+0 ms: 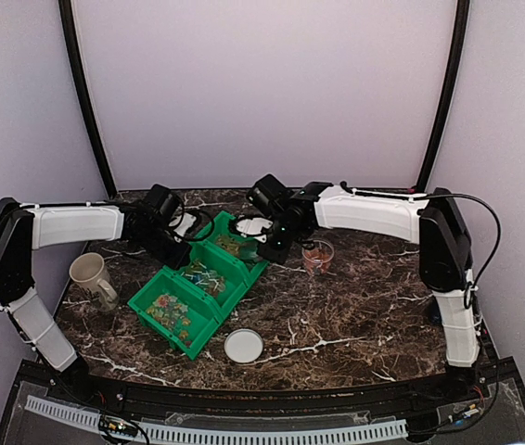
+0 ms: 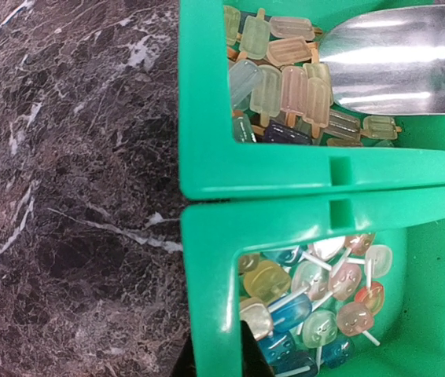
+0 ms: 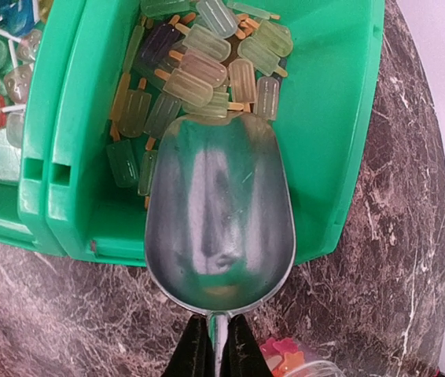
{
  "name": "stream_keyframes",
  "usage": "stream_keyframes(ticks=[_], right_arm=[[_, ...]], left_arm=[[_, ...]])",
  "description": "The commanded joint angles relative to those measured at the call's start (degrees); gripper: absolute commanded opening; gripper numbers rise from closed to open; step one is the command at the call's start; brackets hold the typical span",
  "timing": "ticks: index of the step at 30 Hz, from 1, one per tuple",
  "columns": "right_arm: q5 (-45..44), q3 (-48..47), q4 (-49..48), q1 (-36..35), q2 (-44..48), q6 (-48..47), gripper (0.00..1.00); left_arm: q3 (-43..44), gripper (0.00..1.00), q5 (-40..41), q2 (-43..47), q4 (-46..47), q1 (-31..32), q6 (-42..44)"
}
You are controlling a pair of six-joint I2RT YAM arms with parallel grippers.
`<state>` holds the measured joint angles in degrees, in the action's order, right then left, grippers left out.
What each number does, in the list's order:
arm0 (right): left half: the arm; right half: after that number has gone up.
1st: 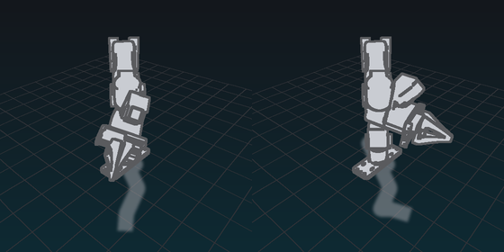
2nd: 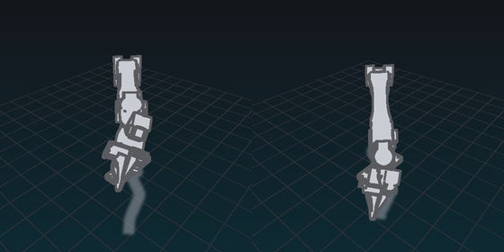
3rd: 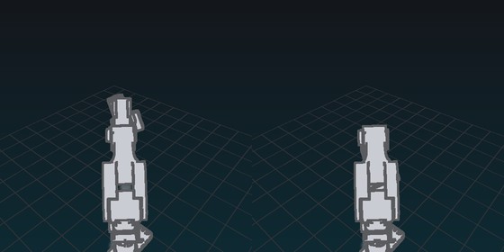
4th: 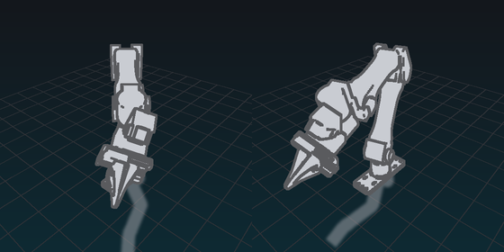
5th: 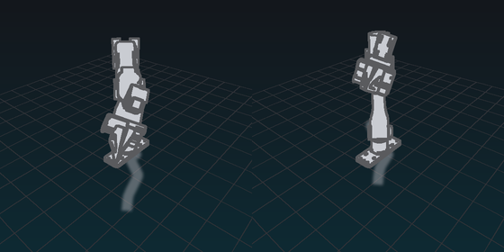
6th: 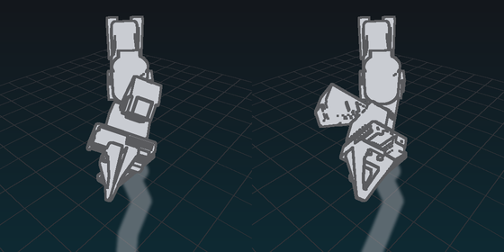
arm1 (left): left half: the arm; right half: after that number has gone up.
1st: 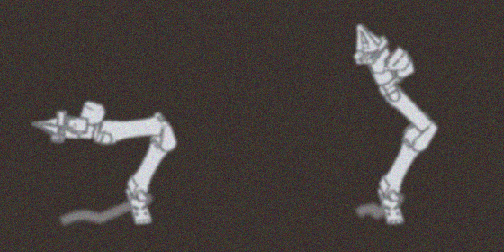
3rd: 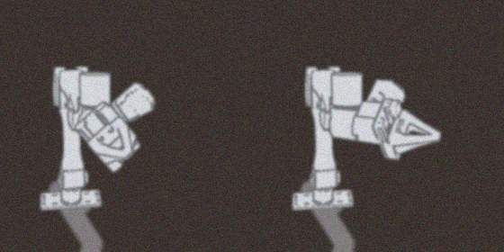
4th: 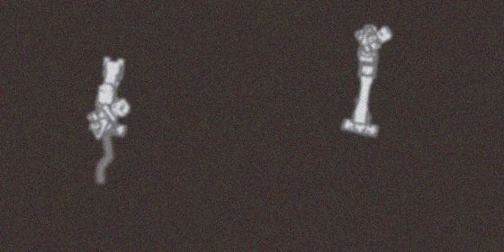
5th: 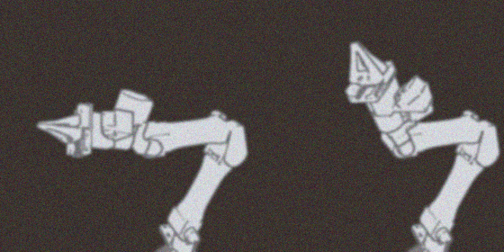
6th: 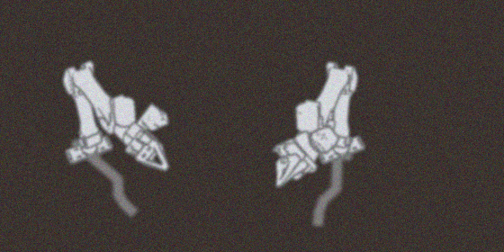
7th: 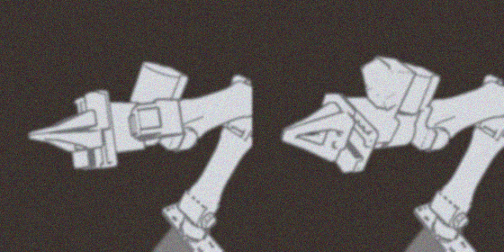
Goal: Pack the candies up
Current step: Scoop the fake candies from the plate.
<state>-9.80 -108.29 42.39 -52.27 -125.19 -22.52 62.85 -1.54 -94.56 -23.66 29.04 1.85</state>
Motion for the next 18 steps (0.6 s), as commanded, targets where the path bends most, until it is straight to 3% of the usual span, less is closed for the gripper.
stream_keyframes(ticks=[1, 7, 14, 18], right_arm=[[12.9, 8.6, -4.1, -1.7, 1.6, -6.7, 0.00], [7.1, -0.2, 13.7, -1.1, -0.2, -10.0, 0.00], [6.9, -1.7, 18.3, -0.5, 1.3, -8.0, 0.00], [6.2, 2.6, 17.7, -0.7, 2.5, -6.1, 0.00]], left_arm=[[1.0, 0.00, -18.8, 5.1, 6.3, 3.8, 7.2], [3.4, 0.00, -20.3, 4.4, 2.6, 3.7, 11.8], [11.0, 0.00, -18.5, -0.2, -3.9, 3.7, 14.9], [12.4, 0.00, -16.1, -1.3, -4.7, 3.7, 13.8]])
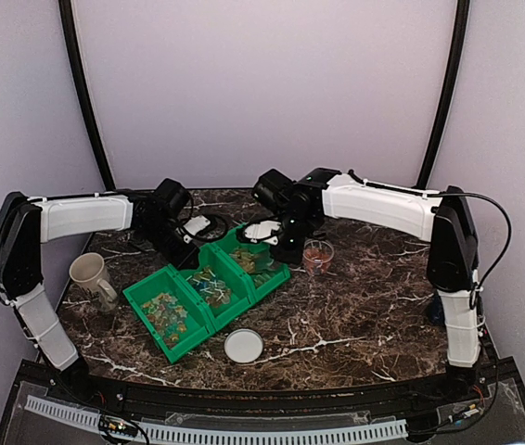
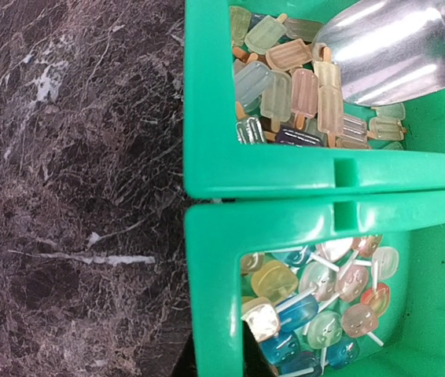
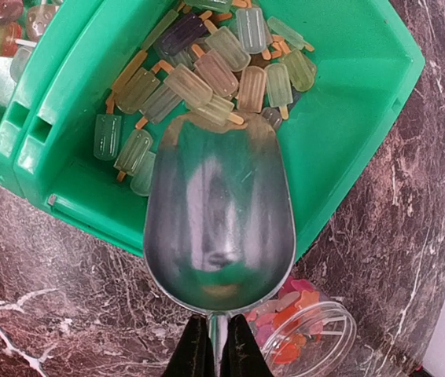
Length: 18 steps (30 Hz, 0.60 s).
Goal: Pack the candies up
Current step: Scoop the fake candies from the plate.
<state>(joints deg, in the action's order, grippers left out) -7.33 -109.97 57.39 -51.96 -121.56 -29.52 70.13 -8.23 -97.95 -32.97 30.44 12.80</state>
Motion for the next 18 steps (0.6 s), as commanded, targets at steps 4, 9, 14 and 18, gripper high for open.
stream_keyframes(ticks=[4, 9, 14, 18], right_arm=[[2.7, 7.3, 2.8, -1.3, -1.0, 3.5, 0.00], [4.1, 5.5, 5.1, -2.1, -3.4, 4.7, 0.00], [3.7, 4.9, 7.0, -2.2, -1.3, 6.7, 0.00], [2.1, 4.2, 8.8, -2.6, -0.8, 9.2, 0.00]], left_arm=[[7.3, 0.00, -5.3, 0.9, 2.2, 2.3, 1.8], [7.4, 0.00, -5.0, 1.6, 3.2, 2.3, 0.1], [7.6, 0.00, 1.7, 1.5, 3.0, 2.3, -2.2], [6.8, 0.00, 3.3, 1.9, 4.1, 2.3, -3.3]])
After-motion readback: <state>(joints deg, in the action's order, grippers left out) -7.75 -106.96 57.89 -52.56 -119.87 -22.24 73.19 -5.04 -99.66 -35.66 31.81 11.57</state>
